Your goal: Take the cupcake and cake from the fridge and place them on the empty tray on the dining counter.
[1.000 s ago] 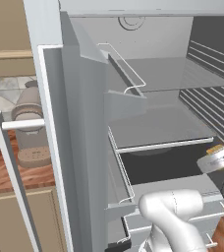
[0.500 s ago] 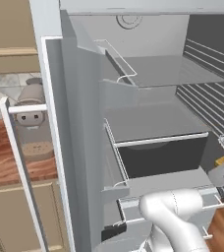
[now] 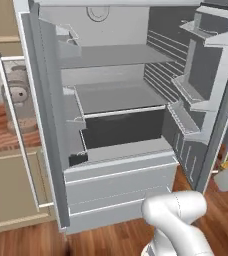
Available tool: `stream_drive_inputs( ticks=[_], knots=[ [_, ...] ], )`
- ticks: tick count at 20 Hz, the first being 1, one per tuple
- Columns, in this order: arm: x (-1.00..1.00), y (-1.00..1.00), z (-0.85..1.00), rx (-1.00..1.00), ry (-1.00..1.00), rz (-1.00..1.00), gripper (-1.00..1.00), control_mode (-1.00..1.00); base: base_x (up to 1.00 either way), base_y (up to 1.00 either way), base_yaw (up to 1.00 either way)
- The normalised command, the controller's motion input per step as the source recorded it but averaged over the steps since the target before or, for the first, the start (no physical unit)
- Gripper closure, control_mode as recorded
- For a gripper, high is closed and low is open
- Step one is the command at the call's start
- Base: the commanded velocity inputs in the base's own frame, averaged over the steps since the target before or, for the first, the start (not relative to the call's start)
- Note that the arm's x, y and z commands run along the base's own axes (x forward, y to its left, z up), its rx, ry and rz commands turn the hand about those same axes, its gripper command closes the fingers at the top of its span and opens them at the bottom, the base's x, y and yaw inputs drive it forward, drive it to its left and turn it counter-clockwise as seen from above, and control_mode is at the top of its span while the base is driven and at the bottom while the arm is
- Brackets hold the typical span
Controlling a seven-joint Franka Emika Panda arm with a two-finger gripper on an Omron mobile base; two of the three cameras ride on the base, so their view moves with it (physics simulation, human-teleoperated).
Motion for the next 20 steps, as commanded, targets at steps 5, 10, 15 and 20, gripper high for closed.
stream_drive_inputs(
  ticks=[5, 10, 15, 20],
  knots=[
    [0.0, 0.0, 0.0, 0.0, 0.0, 0.0, 1.0, 1.0, -0.4, -0.28, -0.61],
    [0.0, 0.0, 0.0, 0.0, 0.0, 0.0, 1.0, 1.0, -0.03, -0.06, -0.75],
    [0.0, 0.0, 0.0, 0.0, 0.0, 0.0, 1.0, 1.0, 0.0, -0.01, -0.79],
    [0.0, 0.0, 0.0, 0.0, 0.0, 0.0, 1.0, 1.0, 0.0, -0.04, -0.78]
  ],
)
